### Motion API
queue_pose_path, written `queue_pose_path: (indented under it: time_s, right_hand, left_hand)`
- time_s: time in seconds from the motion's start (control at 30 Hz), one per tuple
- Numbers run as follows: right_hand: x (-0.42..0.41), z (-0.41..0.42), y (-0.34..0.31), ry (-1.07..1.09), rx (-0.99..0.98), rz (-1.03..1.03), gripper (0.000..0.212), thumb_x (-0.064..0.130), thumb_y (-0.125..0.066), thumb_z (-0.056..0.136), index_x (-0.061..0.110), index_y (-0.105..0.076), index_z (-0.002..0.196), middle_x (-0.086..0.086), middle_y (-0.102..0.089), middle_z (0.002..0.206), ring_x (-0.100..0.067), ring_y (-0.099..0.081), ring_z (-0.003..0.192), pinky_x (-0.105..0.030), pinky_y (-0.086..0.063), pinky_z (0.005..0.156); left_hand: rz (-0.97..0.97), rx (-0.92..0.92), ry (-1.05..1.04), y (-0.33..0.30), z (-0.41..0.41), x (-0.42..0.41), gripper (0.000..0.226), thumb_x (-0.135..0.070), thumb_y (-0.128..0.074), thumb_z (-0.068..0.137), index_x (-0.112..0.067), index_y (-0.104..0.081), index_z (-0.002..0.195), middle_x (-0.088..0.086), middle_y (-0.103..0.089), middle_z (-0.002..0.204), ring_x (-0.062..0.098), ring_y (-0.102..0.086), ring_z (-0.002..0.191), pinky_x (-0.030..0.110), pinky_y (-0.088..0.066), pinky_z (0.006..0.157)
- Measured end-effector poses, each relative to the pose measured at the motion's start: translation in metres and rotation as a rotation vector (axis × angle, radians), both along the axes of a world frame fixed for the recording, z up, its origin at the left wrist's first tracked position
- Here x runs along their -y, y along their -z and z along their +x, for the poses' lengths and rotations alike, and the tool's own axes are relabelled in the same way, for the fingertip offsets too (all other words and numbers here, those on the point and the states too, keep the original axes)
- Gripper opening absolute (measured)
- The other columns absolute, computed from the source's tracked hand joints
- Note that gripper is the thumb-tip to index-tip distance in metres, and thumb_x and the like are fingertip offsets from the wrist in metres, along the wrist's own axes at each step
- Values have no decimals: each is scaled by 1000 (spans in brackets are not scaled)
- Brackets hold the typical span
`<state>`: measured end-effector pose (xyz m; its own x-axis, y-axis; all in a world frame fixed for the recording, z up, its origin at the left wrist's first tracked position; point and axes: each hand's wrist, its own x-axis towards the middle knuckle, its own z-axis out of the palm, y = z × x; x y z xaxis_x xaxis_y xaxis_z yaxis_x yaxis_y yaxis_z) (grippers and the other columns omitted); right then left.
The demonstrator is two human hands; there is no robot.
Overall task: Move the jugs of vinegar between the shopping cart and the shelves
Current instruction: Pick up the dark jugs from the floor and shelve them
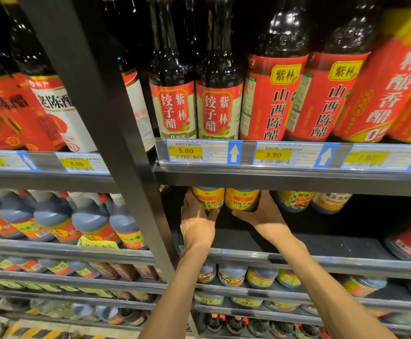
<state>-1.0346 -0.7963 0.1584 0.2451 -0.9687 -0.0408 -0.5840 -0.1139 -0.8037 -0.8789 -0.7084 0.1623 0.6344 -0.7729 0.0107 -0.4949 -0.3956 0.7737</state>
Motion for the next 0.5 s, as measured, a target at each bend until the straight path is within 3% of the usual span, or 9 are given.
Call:
queue_pose_path:
  time_s: [0.2, 0.3, 0.4, 0.5]
  right_hand:
    - [-4, 0, -6, 0, 21, 16, 99, 24, -93, 70, 20, -32, 149, -3, -51, 148, -22, -49, 137, -26, -37, 102]
    - [-12, 1, -10, 25, 17, 78, 98, 21, -93, 71, 16, -33, 147, -3, -50, 147, -22, -48, 138, -27, -39, 105]
    - [-21, -3, -13, 2, 23, 81, 116, 35, -96, 61, 20, -28, 154, -4, -46, 152, -23, -46, 142, -42, -43, 116]
    - [-30, -18, -8, -18, -14, 59, 128, 54, -90, 56, 26, -20, 159, -3, -39, 159, -21, -40, 146, -45, -40, 118]
  left_hand:
    - [-24, 56, 10, -7, -1, -4, 85, -33, -79, 86, -7, -33, 152, 18, -49, 148, 37, -49, 135, 48, -43, 111]
    - [-3, 10, 13, -13, -4, -9, 96, -31, -79, 86, -12, -20, 159, 17, -41, 155, 36, -43, 140, 46, -40, 114]
    - [73, 36, 61, -16, -8, -18, 93, -34, -72, 93, -12, -13, 161, 16, -34, 159, 36, -38, 143, 43, -36, 114]
    - [225, 125, 127, -21, -10, -27, 68, -43, -59, 100, -7, -33, 152, 18, -41, 152, 36, -45, 135, 42, -41, 109]
